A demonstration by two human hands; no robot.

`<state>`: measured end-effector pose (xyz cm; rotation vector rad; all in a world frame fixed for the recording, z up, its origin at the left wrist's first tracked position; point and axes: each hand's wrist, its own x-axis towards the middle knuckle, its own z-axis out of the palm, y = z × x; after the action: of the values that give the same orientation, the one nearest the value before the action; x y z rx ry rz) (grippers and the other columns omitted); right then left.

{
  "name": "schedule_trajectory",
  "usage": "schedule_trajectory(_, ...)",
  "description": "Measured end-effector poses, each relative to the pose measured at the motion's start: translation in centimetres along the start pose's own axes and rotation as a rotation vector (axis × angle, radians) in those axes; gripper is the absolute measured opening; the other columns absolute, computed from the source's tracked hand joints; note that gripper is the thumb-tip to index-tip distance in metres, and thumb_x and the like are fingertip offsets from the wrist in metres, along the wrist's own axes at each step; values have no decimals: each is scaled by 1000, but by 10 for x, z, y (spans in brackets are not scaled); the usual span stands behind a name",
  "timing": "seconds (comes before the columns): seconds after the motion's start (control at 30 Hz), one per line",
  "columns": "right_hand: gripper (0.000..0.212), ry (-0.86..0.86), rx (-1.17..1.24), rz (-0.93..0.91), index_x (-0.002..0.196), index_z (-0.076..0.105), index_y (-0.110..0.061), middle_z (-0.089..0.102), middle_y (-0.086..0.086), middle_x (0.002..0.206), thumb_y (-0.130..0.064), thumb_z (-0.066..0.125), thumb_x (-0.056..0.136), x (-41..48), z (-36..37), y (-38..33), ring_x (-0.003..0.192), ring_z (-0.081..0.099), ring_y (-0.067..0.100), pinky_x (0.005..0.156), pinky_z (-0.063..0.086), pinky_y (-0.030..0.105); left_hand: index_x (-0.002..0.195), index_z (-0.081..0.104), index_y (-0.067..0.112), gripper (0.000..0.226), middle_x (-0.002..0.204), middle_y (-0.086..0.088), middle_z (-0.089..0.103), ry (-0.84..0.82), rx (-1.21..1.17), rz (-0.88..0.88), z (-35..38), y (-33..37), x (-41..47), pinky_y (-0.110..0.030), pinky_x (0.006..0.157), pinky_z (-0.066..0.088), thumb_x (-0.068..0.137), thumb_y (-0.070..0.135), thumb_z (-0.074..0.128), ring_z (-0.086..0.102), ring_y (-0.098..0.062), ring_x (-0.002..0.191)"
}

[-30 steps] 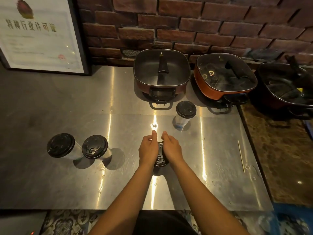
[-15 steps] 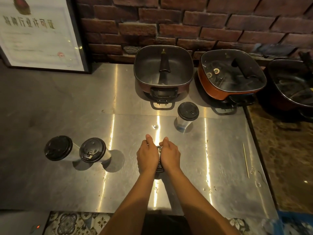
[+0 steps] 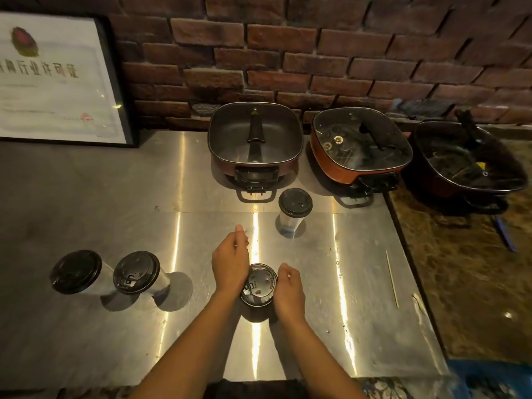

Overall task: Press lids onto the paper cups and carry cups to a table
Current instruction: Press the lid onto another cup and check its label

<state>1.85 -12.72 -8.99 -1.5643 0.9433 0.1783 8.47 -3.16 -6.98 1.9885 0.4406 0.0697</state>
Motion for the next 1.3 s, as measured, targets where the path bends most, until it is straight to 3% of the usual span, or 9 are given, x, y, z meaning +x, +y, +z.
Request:
schedule_trajectory(0.07, 33, 0, -103, -107, 123, 58, -27, 58, -6, 108, -46, 37, 106, 2, -2, -10, 98, 53, 17, 79, 41, 28, 96, 74, 19, 52, 96, 2, 75, 21, -29, -34, -4, 0, -2, -31, 85, 46, 108, 49, 33, 66, -18, 93)
schedule_trajectory(0.2, 40, -41, -271, -211, 120, 60, -25, 66, 2, 122, -50, 32, 107, 6, 6, -26, 111, 59, 22, 103, 44, 41, 107, 72, 15, 61, 110, -4, 75, 13, -52, -181, -10, -8, -13, -38, 93, 47, 108, 54, 25, 66, -22, 103)
schedule_trajectory(0.3, 47, -69, -429, -227, 117, 61, -28, 67, -1, 126, -55, 25, 105, 7, 15, -32, 123, 57, 24, 119, 27, 54, 123, 67, 15, 70, 127, -6, 71, -56, -60, -356, -4, -17, -23, -46, 106, 44, 106, 60, 16, 63, -27, 116)
schedule_trajectory(0.37, 53, -75, -502, -219, 121, 63, -28, 68, -3, 127, -58, 22, 105, 8, 20, -30, 126, 56, 23, 122, 18, 56, 132, 62, 14, 78, 135, -8, 66, -97, -100, -482, 2, -22, -28, -49, 112, 42, 103, 66, 11, 60, -30, 124)
schedule_trajectory(0.47, 53, -75, -469, -206, 116, 64, -26, 71, -1, 120, -61, 26, 104, 10, 21, -25, 120, 61, 23, 120, 26, 54, 127, 64, 19, 85, 129, -8, 68, -72, -170, -581, 9, -25, -29, -53, 110, 44, 96, 76, 8, 63, -31, 117)
schedule_trajectory(0.57, 55, -92, -377, -197, 119, 65, -22, 72, 0, 116, -61, 31, 104, 12, 21, -21, 109, 63, 22, 101, 48, 37, 123, 65, 22, 86, 127, -4, 69, -17, -128, -534, 10, -26, -29, -53, 109, 45, 94, 78, 7, 64, -29, 116)
schedule_trajectory(0.67, 53, -100, -313, -173, 123, 64, -20, 68, -2, 110, -59, 32, 105, 15, 20, -20, 90, 60, 12, 67, 41, 15, 120, 67, 21, 85, 124, -3, 71, 28, -116, -506, 10, -25, -29, -53, 108, 46, 95, 77, 9, 65, -28, 113)
schedule_trajectory(1.07, 66, -106, -277, -30, 153, 38, -24, 52, 9, 152, -63, 20, 103, 6, 5, -6, 137, 49, 31, 117, 34, 48, 94, 70, 17, 56, 100, 0, 72, -7, -95, -161, -5, -5, -8, -40, 93, 50, 108, 52, 29, 66, -24, 101)
schedule_trajectory(1.3, 68, -83, -746, -571, 156, 33, -33, 36, -2, 164, -69, 19, 100, -1, -6, -13, 153, 25, 22, 126, -6, 55, 96, 72, 19, 56, 100, 1, 74, -105, -42, -95, -12, -3, -8, -43, 99, 52, 107, 54, 30, 67, -20, 99)
